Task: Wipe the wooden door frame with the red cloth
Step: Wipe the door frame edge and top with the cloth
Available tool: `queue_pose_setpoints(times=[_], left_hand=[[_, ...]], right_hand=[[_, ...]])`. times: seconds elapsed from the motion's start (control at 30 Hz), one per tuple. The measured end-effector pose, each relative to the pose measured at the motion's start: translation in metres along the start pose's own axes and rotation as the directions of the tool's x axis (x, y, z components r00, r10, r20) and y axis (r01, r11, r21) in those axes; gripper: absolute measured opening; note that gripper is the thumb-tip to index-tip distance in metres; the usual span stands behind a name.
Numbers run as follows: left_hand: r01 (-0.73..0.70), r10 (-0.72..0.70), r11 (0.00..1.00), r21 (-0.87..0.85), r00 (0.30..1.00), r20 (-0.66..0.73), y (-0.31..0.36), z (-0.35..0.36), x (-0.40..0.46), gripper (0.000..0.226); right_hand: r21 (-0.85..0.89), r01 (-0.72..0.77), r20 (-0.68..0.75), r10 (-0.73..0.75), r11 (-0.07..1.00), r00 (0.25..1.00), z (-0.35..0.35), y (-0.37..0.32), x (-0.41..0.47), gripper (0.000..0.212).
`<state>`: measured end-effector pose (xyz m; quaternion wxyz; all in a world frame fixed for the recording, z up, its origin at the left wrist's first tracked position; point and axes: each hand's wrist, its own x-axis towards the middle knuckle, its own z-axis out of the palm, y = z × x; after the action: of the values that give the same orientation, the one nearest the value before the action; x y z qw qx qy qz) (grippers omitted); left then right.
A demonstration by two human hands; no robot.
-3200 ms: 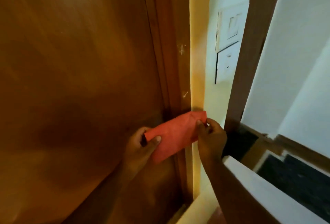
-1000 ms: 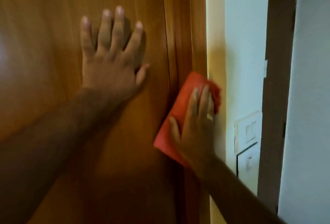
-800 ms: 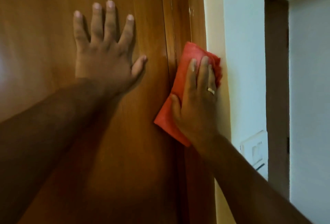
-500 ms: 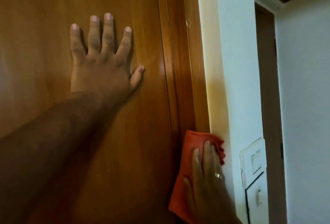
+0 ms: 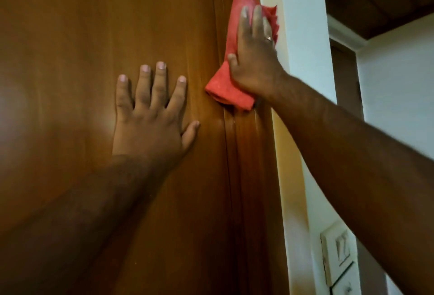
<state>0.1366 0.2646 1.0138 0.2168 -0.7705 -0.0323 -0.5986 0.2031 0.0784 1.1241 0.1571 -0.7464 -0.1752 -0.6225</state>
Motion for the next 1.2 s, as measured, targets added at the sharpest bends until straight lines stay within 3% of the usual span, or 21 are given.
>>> queue_pose_setpoints(times=[0.17, 0.37, 0.57, 0.7, 0.9, 1.03, 1.2], left_hand=[[0.001, 0.000, 1.000, -0.003, 0.999, 0.035, -0.003, -0.001, 0.001, 0.082], [-0.062, 0.060, 0.998, 0.032, 0.997, 0.056, -0.019, -0.011, 0.011, 0.085], [0.025, -0.019, 0.996, 0.084, 0.997, -0.070, -0.084, -0.045, 0.081, 0.085], [0.085, -0.081, 0.992, 0.095, 0.996, -0.043, -0.126, -0.051, 0.117, 0.089], [0.054, -0.040, 0.986, 0.157, 0.995, -0.093, -0.138, -0.037, 0.116, 0.085], [0.057, -0.041, 0.987, 0.151, 0.994, -0.102, -0.139, -0.036, 0.116, 0.086], [0.046, -0.033, 0.989, 0.139, 0.995, -0.094, -0.139, -0.038, 0.114, 0.088]], right_hand=[[0.048, 0.049, 0.029, -0.051, 0.998, 0.998, -0.001, 0.005, -0.036, 0.078], [-0.048, 0.109, 0.086, -0.104, 0.993, 0.991, 0.018, 0.018, -0.135, 0.071], [-0.043, 0.101, 0.039, -0.099, 0.994, 0.994, -0.001, 0.012, -0.039, 0.074], [-0.017, 0.035, 0.018, -0.035, 0.999, 0.999, -0.010, 0.004, 0.040, 0.076], [-0.005, 0.014, -0.013, -0.014, 1.000, 1.000, -0.022, 0.002, 0.129, 0.094], [0.009, -0.015, -0.053, 0.016, 1.000, 0.998, -0.029, -0.004, 0.164, 0.106], [-0.008, -0.026, -0.095, 0.025, 1.000, 0.995, -0.024, -0.007, 0.152, 0.100]])
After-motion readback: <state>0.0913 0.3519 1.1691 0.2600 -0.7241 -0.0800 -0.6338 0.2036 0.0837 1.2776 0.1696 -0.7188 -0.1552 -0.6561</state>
